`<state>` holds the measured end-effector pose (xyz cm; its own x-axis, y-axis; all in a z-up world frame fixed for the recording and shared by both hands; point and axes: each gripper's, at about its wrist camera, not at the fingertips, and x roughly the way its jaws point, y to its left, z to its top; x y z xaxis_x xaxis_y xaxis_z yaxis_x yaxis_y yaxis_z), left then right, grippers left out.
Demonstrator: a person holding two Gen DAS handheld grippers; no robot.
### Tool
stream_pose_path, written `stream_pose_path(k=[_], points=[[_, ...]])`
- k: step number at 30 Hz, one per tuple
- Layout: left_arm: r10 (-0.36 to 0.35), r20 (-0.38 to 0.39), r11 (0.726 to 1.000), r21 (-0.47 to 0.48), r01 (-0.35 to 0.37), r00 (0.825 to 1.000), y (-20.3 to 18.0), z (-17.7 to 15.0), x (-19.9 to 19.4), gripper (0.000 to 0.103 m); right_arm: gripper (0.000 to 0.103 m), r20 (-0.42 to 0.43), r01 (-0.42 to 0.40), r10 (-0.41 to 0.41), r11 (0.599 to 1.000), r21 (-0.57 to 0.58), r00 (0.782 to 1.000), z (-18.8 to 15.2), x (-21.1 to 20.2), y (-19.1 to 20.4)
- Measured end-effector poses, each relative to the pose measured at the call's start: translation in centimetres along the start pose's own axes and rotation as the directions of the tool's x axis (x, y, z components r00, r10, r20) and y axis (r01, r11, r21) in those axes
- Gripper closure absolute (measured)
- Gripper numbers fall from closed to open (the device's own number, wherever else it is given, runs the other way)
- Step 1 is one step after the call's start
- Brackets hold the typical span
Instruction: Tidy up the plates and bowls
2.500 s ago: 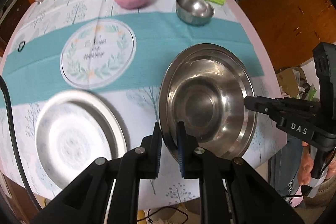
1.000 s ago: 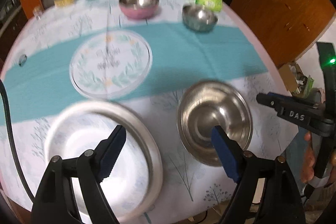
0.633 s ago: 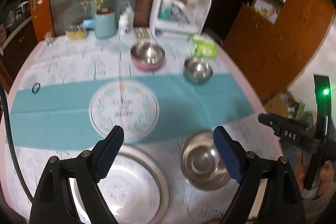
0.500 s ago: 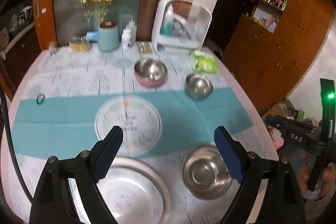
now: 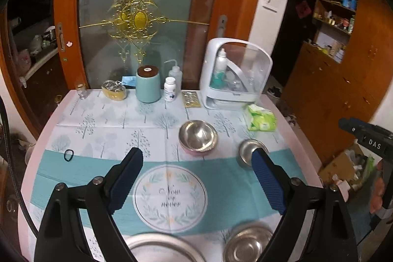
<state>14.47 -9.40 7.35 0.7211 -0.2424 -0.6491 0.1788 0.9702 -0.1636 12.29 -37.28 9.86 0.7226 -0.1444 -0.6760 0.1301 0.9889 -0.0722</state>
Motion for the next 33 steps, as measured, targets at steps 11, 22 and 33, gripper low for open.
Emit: stream_pose_path(k=[11, 22, 33], points=[[0.089, -0.183, 0.993, -0.063, -0.102, 0.979, 1.1, 1.8, 14.1, 0.012, 0.058, -0.165, -0.234, 0.227, 0.972, -0.023, 0.960, 3.9, 14.0, 1.8], [0.023, -0.418, 0.984, -0.150, -0.094, 0.908, 4.1, 0.7, 28.7, 0.012, 0.058, -0.438, -0.403, 0.364, 0.915, 0.004, 0.822, 2.9, 29.2, 7.4], [-0.032, -0.532, 0.969, -0.225, -0.104, 0.846, 6.3, -1.1, 36.2, 0.020, 0.058, -0.590, -0.424, 0.382, 0.903, 0.074, 0.711, 0.9, 38.4, 10.3]])
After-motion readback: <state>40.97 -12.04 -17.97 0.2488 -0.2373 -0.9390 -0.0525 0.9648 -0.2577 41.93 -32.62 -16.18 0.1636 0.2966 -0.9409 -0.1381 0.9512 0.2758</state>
